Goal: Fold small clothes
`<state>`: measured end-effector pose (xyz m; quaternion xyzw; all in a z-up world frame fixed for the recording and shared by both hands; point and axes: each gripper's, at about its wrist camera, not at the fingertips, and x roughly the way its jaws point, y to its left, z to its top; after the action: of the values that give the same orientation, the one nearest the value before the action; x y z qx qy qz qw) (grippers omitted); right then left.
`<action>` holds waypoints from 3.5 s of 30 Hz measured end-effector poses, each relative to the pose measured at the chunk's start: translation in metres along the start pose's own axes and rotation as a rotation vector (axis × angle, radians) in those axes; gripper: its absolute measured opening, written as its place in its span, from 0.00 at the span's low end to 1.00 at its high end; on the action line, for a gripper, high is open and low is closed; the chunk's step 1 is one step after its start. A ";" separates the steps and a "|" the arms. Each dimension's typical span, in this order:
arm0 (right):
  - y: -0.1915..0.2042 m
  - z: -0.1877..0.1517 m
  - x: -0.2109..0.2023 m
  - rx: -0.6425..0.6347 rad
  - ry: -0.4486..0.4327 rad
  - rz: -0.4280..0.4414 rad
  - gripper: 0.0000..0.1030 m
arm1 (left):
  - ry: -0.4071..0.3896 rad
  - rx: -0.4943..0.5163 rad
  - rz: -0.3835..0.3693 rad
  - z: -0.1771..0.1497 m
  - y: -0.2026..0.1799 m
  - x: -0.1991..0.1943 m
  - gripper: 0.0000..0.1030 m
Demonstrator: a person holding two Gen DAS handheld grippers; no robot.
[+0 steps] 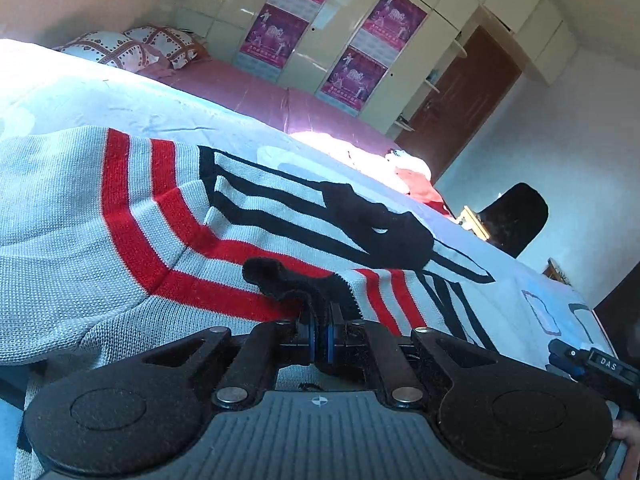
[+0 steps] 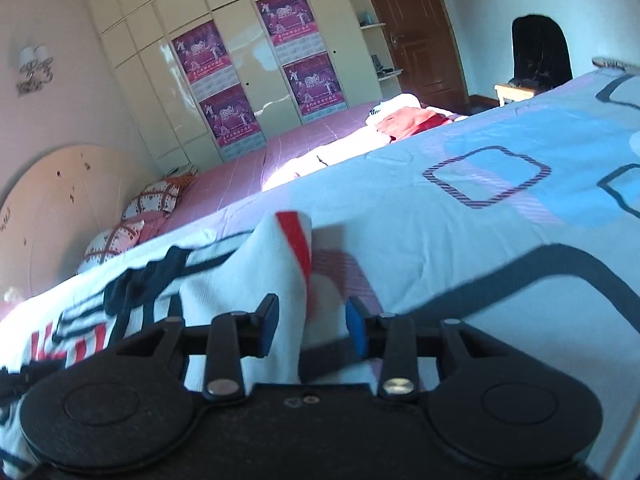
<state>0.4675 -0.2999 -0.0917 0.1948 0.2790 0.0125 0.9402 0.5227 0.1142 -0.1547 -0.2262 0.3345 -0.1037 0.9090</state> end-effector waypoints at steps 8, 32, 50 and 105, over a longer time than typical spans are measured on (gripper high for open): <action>-0.013 0.013 0.049 0.030 0.083 0.076 0.07 | -0.022 -0.018 0.023 -0.006 -0.001 0.005 0.05; -0.006 0.055 0.083 -0.107 0.059 0.125 0.07 | -0.170 -0.018 0.077 -0.016 -0.005 -0.003 0.05; 0.010 0.054 0.051 -0.292 0.093 0.155 0.12 | -0.166 0.074 0.202 0.000 -0.017 -0.028 0.27; 0.122 -0.070 -0.080 -0.248 0.116 0.094 0.22 | -0.506 -0.759 0.318 -0.027 0.308 -0.219 0.69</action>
<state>0.3734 -0.1731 -0.0582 0.0887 0.3198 0.1021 0.9378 0.3514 0.4491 -0.1984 -0.5060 0.1475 0.2243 0.8197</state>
